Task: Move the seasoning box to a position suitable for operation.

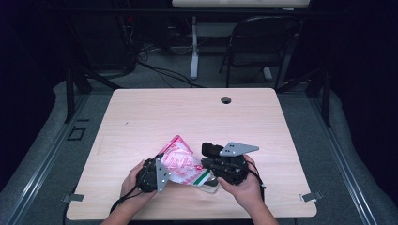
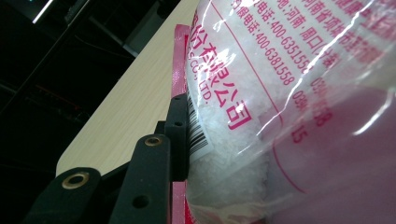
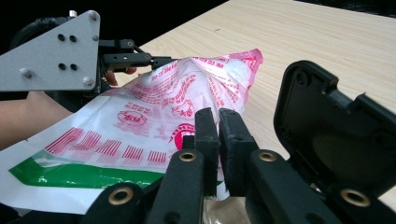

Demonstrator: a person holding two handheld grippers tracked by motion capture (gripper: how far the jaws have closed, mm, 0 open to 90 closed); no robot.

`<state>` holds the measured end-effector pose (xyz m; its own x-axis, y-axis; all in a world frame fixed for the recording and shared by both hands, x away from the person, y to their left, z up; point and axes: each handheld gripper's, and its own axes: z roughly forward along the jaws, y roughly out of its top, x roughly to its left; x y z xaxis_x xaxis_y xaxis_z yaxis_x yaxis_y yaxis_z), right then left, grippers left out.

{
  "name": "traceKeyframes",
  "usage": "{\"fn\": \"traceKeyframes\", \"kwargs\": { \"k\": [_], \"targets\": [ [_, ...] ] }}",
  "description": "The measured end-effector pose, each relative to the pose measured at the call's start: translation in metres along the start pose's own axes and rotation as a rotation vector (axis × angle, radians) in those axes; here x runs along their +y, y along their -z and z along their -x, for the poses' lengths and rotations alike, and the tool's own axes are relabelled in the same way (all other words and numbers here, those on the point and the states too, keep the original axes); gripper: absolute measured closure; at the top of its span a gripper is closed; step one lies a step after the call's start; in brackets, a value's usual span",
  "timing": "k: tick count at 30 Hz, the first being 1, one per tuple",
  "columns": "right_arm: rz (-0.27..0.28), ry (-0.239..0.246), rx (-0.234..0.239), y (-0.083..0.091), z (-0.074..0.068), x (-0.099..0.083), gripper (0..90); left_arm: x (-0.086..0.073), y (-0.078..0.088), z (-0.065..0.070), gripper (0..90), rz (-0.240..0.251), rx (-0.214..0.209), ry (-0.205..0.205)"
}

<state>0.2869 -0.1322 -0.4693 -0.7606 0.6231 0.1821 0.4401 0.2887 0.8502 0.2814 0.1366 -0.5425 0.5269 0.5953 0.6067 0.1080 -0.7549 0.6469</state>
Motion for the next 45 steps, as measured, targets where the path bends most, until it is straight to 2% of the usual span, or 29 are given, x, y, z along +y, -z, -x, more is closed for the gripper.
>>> {"fn": "traceKeyframes", "kwargs": {
  "k": [5,6,12,16,32,45],
  "targets": [
    [0.0,-0.004,0.002,-0.002,0.001,0.003,88.6,-0.001,-0.002,-0.001,69.2,0.0,0.016,-0.002],
    [-0.003,0.019,-0.01,-0.003,0.0,0.002,90.0,-0.001,-0.002,-0.001,69.2,0.001,0.021,-0.002],
    [0.007,0.061,-0.04,-0.003,-0.004,-0.002,90.0,0.0,-0.004,0.001,69.2,0.01,0.044,-0.028],
    [0.026,0.055,-0.046,0.001,-0.004,-0.005,90.0,0.003,-0.004,0.004,69.3,0.025,0.07,-0.054],
    [0.047,0.042,-0.044,0.005,-0.003,-0.012,90.0,0.007,-0.001,0.002,69.3,0.041,0.115,-0.138],
    [0.05,0.036,-0.038,0.005,-0.001,-0.014,90.0,0.008,0.001,0.003,69.4,0.042,0.142,-0.164]
  ]
}}
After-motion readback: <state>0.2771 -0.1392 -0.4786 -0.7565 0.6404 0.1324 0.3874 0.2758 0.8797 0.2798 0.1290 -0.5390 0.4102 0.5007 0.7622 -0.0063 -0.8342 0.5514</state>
